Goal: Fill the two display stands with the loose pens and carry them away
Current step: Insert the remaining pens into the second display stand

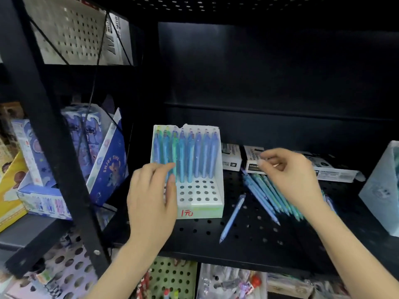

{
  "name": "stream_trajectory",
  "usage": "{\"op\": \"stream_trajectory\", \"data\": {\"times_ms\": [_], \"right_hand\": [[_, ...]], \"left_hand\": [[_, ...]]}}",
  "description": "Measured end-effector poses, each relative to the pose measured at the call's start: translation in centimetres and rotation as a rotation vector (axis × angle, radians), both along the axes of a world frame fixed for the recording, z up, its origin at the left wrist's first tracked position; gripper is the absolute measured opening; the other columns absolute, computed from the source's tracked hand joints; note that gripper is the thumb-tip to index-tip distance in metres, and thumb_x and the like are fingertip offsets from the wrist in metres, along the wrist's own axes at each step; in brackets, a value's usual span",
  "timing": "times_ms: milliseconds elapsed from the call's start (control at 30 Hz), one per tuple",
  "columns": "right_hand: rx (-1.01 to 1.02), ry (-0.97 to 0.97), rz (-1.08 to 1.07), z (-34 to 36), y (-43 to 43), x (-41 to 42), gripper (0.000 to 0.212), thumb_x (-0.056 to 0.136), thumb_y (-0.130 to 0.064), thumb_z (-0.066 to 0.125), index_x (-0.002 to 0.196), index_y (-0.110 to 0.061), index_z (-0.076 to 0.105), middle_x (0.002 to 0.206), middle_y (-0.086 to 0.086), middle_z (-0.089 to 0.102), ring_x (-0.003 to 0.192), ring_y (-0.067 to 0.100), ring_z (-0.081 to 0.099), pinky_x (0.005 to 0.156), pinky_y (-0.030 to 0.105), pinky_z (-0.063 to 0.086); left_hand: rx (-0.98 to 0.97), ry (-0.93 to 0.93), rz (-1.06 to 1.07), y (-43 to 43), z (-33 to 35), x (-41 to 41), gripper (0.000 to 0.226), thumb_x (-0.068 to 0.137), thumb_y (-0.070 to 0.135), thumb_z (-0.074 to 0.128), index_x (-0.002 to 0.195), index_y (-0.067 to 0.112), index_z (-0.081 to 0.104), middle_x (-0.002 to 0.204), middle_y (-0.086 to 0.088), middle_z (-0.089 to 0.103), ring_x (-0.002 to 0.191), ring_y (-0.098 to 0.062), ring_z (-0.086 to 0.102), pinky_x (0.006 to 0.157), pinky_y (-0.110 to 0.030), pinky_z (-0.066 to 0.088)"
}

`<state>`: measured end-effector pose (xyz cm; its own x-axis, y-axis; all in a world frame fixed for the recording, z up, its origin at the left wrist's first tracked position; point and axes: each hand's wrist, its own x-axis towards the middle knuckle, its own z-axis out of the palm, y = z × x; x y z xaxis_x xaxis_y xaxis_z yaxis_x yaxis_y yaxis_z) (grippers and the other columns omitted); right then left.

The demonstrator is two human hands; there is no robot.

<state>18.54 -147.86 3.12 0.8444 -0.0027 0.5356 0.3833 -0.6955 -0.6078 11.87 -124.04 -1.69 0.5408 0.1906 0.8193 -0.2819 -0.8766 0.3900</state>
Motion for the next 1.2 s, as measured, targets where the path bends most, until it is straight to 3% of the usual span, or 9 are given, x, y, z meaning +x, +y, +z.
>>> {"op": "stream_trajectory", "data": {"times_ms": [133,233,333,467,700,933,1067,1133,1200], "right_hand": [[-0.103,0.1,-0.179,-2.4,-5.4,-1.2,0.015,0.084,-0.03,0.067,0.096,-0.022,0.068,0.075,-0.013,0.062,0.074,0.011,0.059,0.065,0.03,0.045],[-0.152,0.144,-0.289,-3.6,-8.5,-2.1,0.022,0.083,-0.032,0.067,0.1,-0.018,0.068,0.075,-0.008,0.062,0.076,0.018,0.06,0.067,0.035,0.05],[-0.173,0.174,-0.355,-4.2,-10.7,-2.8,0.027,0.083,-0.034,0.067,0.103,-0.017,0.067,0.073,-0.008,0.062,0.071,0.018,0.059,0.059,0.031,0.045],[-0.246,0.222,-0.395,-5.1,-12.6,-3.5,0.041,0.083,-0.044,0.063,0.115,-0.018,0.061,0.08,-0.003,0.06,0.068,0.018,0.054,0.052,0.028,0.041],[-0.199,0.297,-0.318,-6.2,-13.6,-4.0,0.043,0.089,-0.037,0.057,0.128,-0.019,0.05,0.082,-0.005,0.061,0.07,0.015,0.056,0.053,0.027,0.042],[-0.161,0.357,-0.279,-6.0,-14.4,-3.1,0.044,0.087,-0.024,0.06,0.129,-0.015,0.049,0.082,0.0,0.067,0.081,0.02,0.06,0.068,0.032,0.048],[-0.051,0.446,-0.266,-5.7,-15.4,-2.3,0.05,0.084,-0.02,0.063,0.13,-0.007,0.049,0.107,0.009,0.066,0.097,0.024,0.06,0.08,0.033,0.047],[-0.006,0.456,-0.273,-5.5,-15.8,-1.7,0.047,0.083,-0.018,0.064,0.125,-0.001,0.052,0.114,0.014,0.064,0.103,0.028,0.059,0.085,0.034,0.046],[0.016,0.451,-0.278,-5.3,-15.9,-0.9,0.044,0.082,-0.015,0.064,0.117,0.011,0.055,0.105,0.025,0.065,0.096,0.035,0.061,0.082,0.038,0.049]], "left_hand": [[0.061,0.14,-0.324,-5.0,0.8,-0.5,0.027,0.095,0.024,0.042,0.111,0.015,0.062,0.088,0.017,0.049,0.078,0.0,0.045,0.073,-0.012,0.035],[0.032,0.314,-0.495,-8.2,0.8,0.1,0.029,0.098,0.022,0.042,0.124,0.023,0.054,0.094,0.025,0.046,0.094,0.006,0.047,0.079,-0.004,0.035],[-0.038,0.408,-0.581,-10.4,0.7,1.3,0.034,0.097,0.016,0.044,0.129,0.026,0.05,0.108,0.018,0.052,0.101,0.01,0.048,0.084,-0.001,0.036],[-0.078,0.566,-0.525,-12.0,0.4,2.7,0.042,0.096,0.013,0.046,0.136,0.027,0.042,0.129,0.007,0.05,0.11,-0.002,0.05,0.09,-0.007,0.037],[0.227,0.93,-0.232,-13.3,-0.2,3.3,0.066,0.093,0.013,0.051,0.148,0.023,0.016,0.132,-0.007,0.042,0.121,-0.023,0.042,0.099,-0.03,0.036],[-0.108,0.985,-0.27,-14.4,0.2,3.9,0.068,0.087,0.002,0.056,0.145,0.021,0.026,0.094,0.003,0.049,0.093,-0.016,0.051,0.078,-0.024,0.04],[-0.244,1.026,-0.23,-14.6,0.4,4.4,0.066,0.086,0.003,0.057,0.144,0.015,0.028,0.096,-0.001,0.055,0.091,-0.018,0.053,0.071,-0.023,0.041],[-0.387,1.0,-0.196,-14.7,0.5,5.1,0.056,0.085,0.003,0.056,0.138,0.01,0.039,0.095,-0.006,0.057,0.089,-0.021,0.055,0.078,-0.029,0.048],[-0.565,0.943,-0.193,-14.9,0.6,6.1,0.038,0.084,0.0,0.057,0.121,0.006,0.051,0.082,-0.006,0.056,0.079,-0.022,0.055,0.088,-0.039,0.051]]}}
